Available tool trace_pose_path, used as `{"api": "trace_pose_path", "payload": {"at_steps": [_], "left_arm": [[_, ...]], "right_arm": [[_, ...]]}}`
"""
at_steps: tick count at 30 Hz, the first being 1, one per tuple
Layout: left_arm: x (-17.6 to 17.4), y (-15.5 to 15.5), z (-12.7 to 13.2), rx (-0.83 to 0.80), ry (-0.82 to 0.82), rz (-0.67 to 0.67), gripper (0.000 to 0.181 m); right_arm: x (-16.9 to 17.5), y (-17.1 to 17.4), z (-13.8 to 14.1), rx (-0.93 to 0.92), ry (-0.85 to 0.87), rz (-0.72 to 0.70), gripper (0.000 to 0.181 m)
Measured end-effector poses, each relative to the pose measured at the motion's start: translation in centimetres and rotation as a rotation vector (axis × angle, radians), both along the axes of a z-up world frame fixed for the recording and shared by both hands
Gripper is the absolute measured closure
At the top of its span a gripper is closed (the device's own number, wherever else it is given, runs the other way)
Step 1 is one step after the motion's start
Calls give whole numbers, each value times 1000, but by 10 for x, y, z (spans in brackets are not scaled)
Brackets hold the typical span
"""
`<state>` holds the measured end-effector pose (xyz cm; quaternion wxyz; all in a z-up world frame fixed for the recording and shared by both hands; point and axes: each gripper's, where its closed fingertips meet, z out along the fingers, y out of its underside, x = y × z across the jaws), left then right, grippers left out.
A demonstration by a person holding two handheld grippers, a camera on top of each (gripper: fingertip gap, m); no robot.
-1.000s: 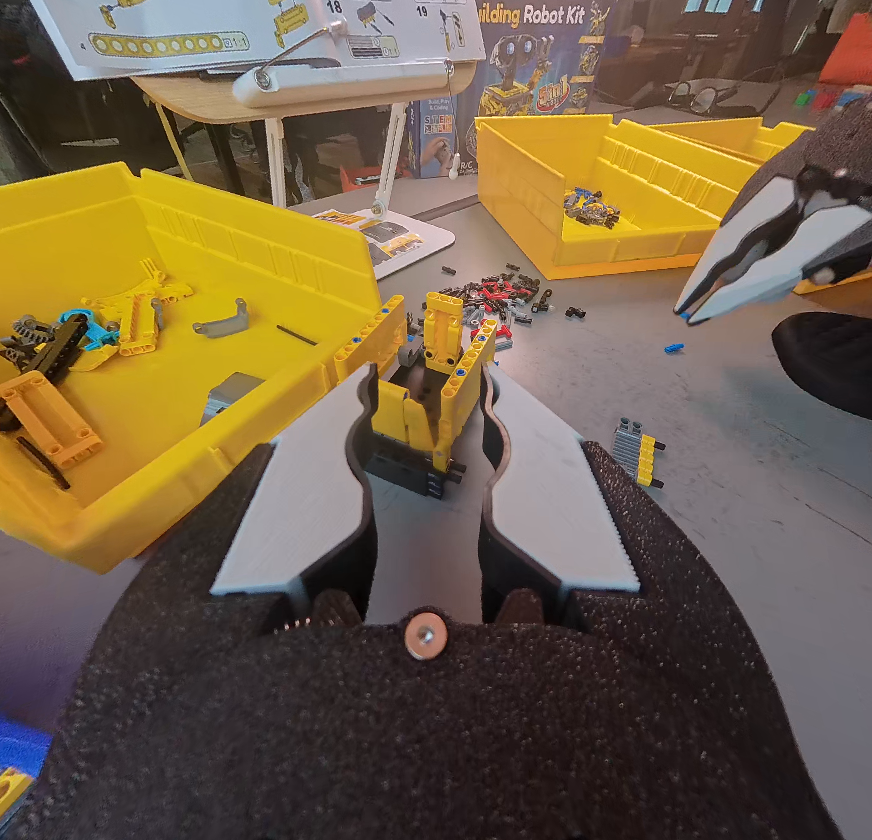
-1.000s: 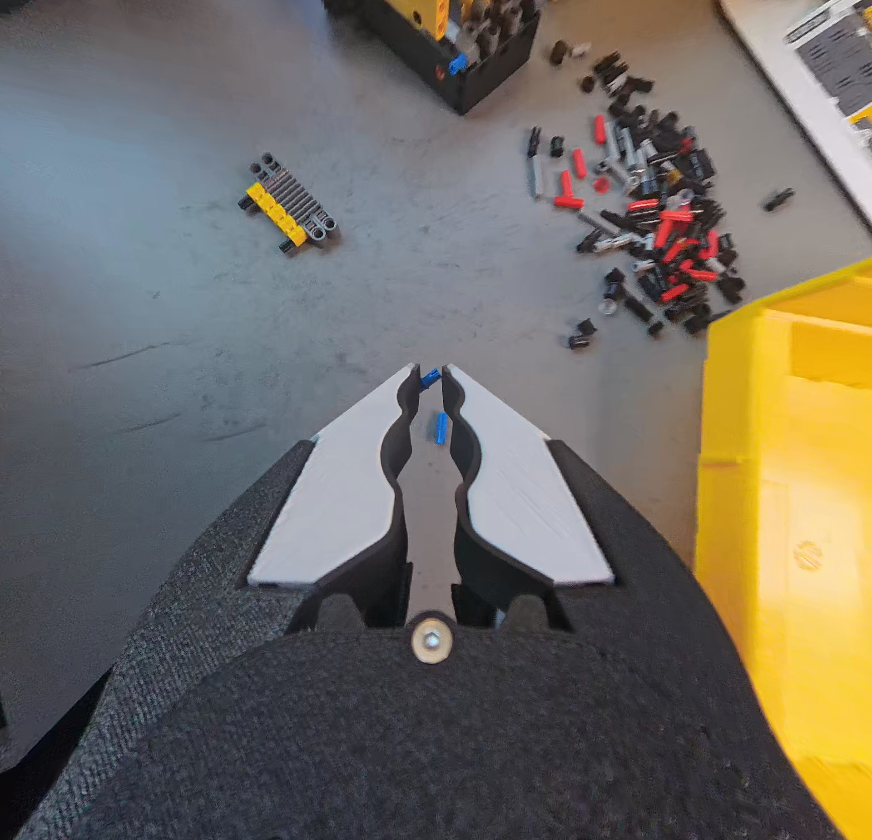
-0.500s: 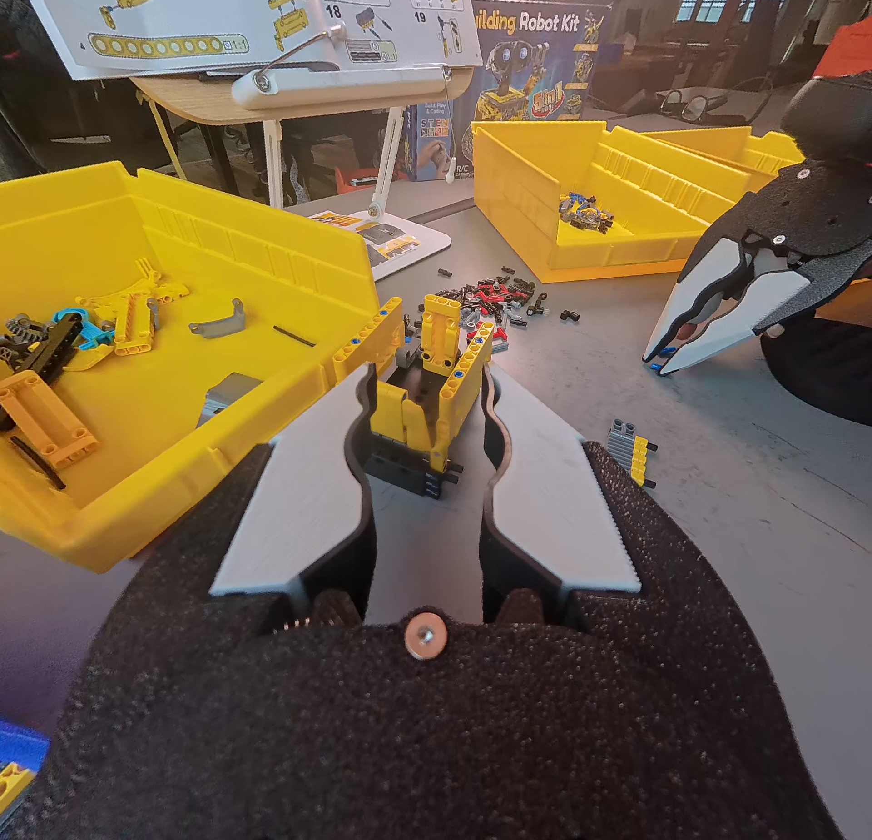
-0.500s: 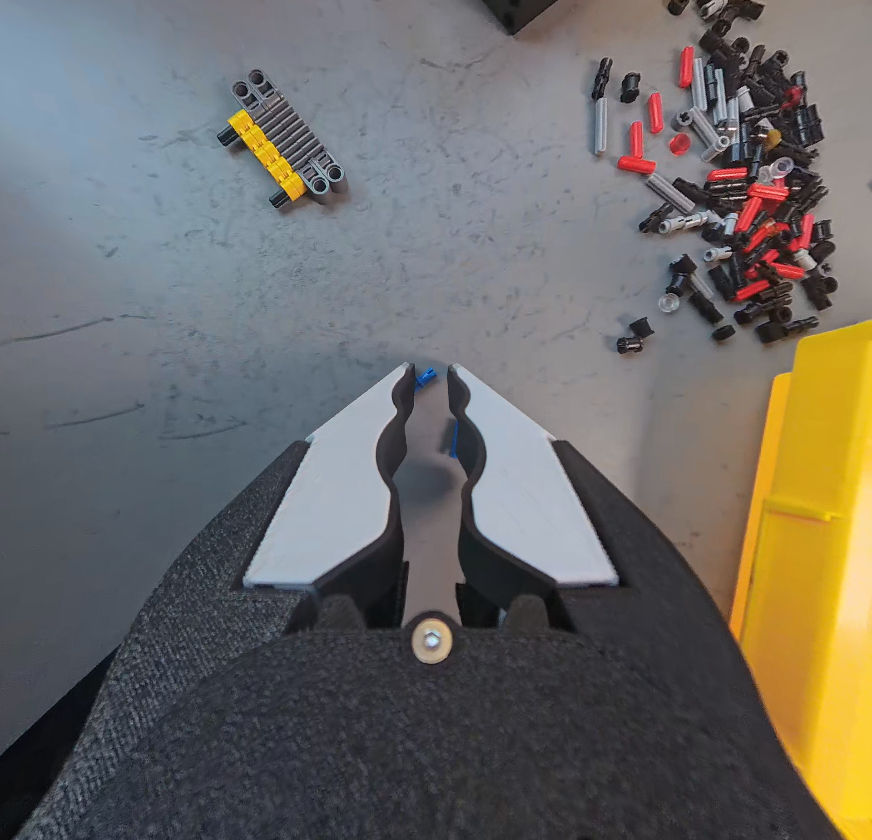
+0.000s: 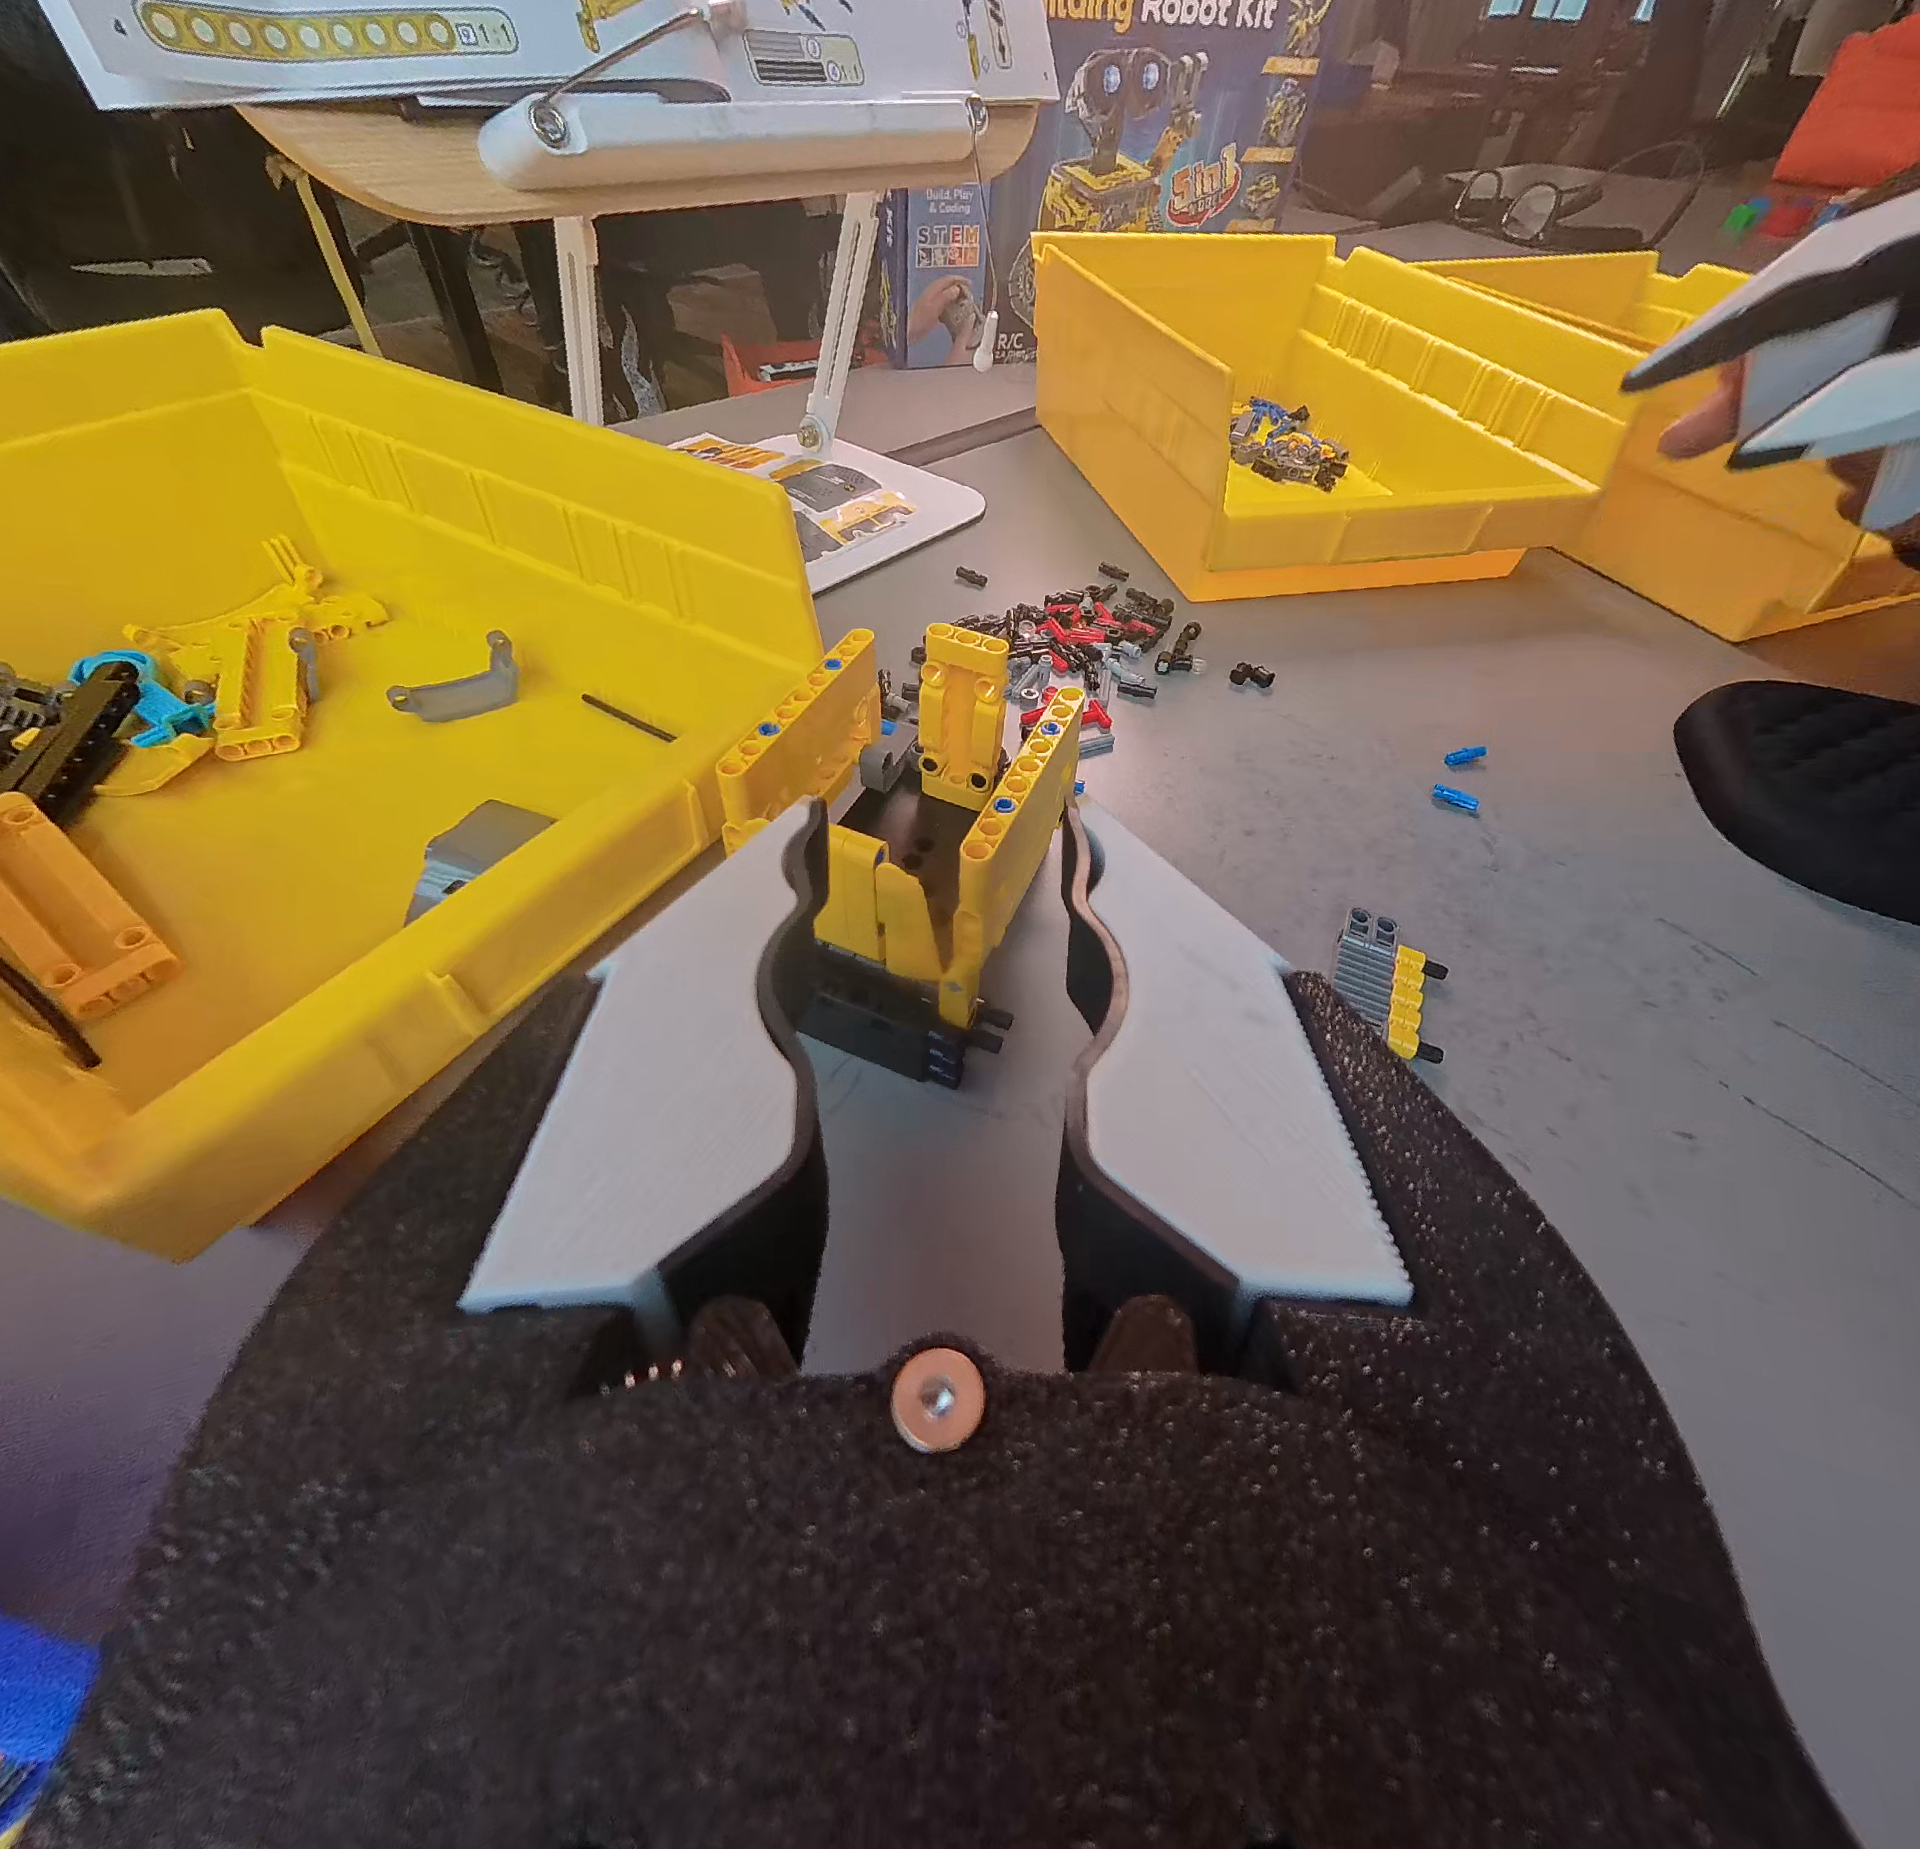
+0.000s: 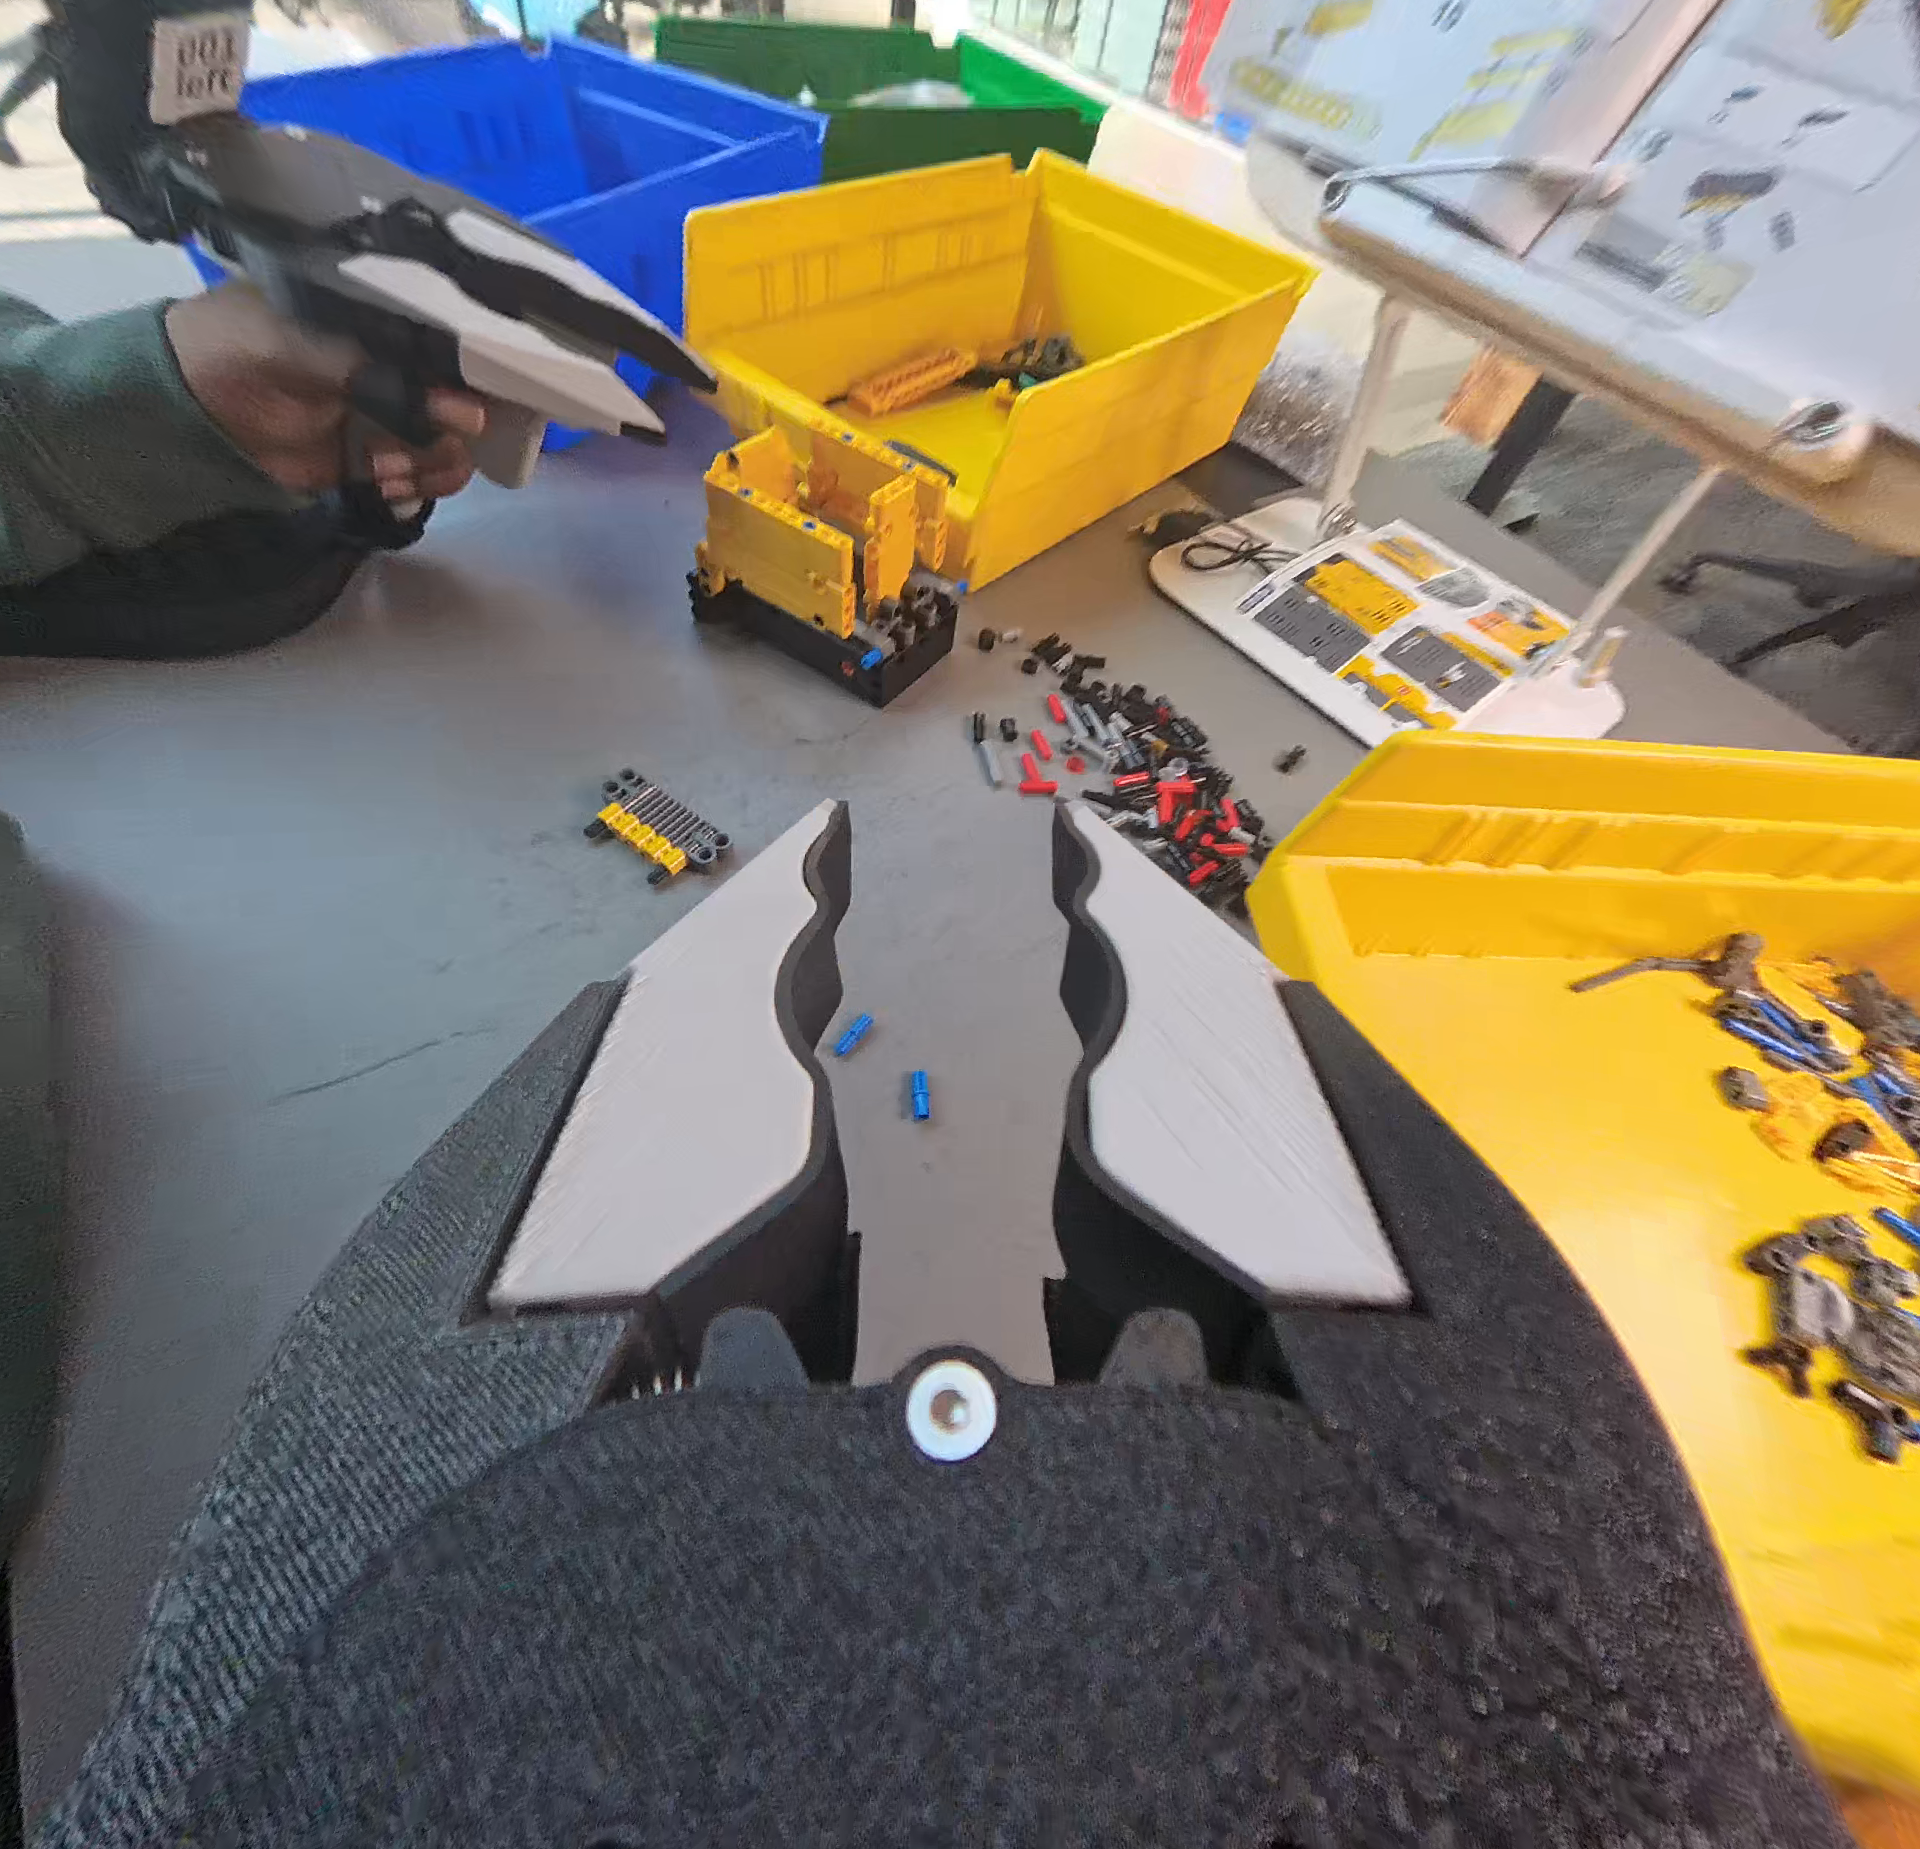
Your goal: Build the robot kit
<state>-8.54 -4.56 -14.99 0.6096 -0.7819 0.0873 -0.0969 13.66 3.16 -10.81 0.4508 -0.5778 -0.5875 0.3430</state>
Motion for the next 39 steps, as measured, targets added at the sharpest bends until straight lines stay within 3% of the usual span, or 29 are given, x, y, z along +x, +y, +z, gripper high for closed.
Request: {"api": "trace_pose_path", "payload": {"at_steps": [5, 8, 10, 14, 17, 21, 25, 30, 39], "left_arm": [[2, 1, -4, -15, -3, -6, 138], [3, 2, -5, -16, -2, -8, 138], [3, 2, -4, -16, -3, -10, 138], [4, 3, -7, -24, -3, -12, 138], [4, 4, -11, -36, 2, -12, 138], [5, 7, -16, -51, 10, -13, 139], [5, 8, -15, -43, 24, -8, 139], [5, 9, -17, -47, 38, 2, 140], [3, 9, -17, -48, 39, 8, 141]], "right_arm": [[68, 48, 57, 98, 105, -212, 143], [132, 102, 77, 163, 64, -431, 158], [177, 140, 66, 207, -83, -550, 163], [241, 181, -10, 59, -457, -589, 163], [258, 189, -54, -17, -609, -553, 164], [267, 202, -84, -36, -738, -548, 164], [286, 219, -97, -40, -887, -594, 164], [305, 219, -111, -79, -1050, -556, 164], [319, 205, -122, -108, -1154, -519, 166]]}}
